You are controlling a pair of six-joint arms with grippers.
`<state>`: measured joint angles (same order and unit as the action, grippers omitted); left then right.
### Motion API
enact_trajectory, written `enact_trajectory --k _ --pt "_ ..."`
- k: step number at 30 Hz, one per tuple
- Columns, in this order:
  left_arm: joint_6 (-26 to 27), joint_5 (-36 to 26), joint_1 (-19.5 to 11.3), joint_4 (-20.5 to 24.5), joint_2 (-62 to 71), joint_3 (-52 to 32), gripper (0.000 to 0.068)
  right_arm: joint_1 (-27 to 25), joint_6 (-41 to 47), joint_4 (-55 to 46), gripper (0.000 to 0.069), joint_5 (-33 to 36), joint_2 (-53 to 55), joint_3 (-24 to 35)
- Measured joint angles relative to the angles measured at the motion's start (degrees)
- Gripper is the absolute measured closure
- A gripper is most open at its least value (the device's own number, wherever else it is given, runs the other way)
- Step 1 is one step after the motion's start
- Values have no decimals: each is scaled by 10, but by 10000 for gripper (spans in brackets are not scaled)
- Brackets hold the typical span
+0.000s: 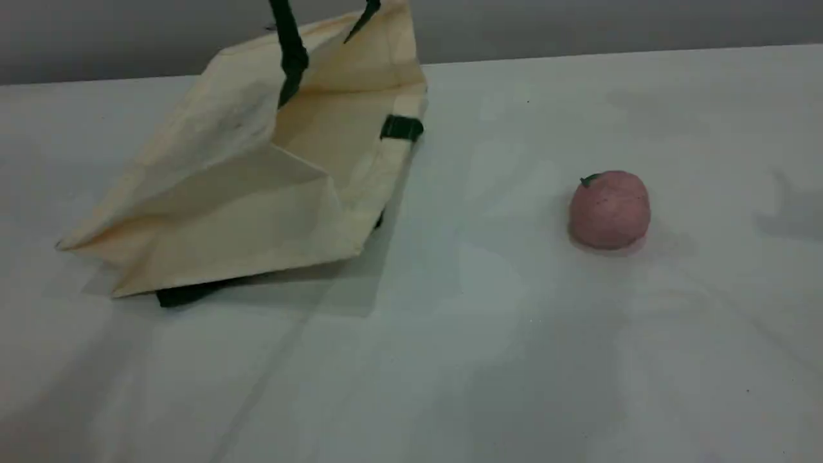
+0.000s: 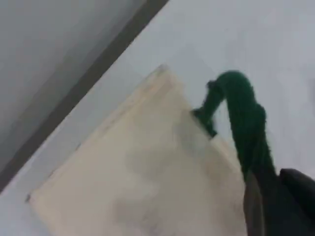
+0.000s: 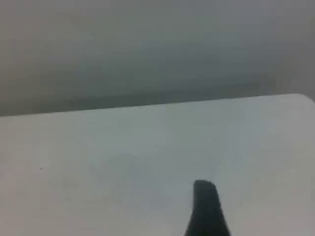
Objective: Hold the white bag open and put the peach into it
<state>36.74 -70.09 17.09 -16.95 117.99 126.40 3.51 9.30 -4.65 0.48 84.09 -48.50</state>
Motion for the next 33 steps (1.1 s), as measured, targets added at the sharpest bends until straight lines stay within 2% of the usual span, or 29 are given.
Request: enact_trajectory --k 4,8,11,14,17,22,26,30,33 --pt "37 1 32 -5 -17 0 634 0 -5 0 254 -5 0 0" --pt "47 1 62 -14 -30 0 641 0 -5 0 254 -5 0 0" --pt "5 0 77 -12 -39 -1 643 0 -5 0 254 -5 0 0" --pt "-41 1 78 -13 -54 -8 644 0 -6 0 254 -5 0 0" --pt "-47 2 77 -15 -88 -43 644 0 -6 0 254 -5 0 0" --pt "4 2 77 -13 -170 -135 645 0 -6 0 254 -11 0 0" --pt "78 2 77 -5 -238 -219 645 0 -6 0 254 -9 0 0" --pt "162 1 77 35 -289 -281 645 0 -6 0 254 8 0 0" --pt "185 0 76 77 -294 -293 647 0 -6 0 254 32 0 0"
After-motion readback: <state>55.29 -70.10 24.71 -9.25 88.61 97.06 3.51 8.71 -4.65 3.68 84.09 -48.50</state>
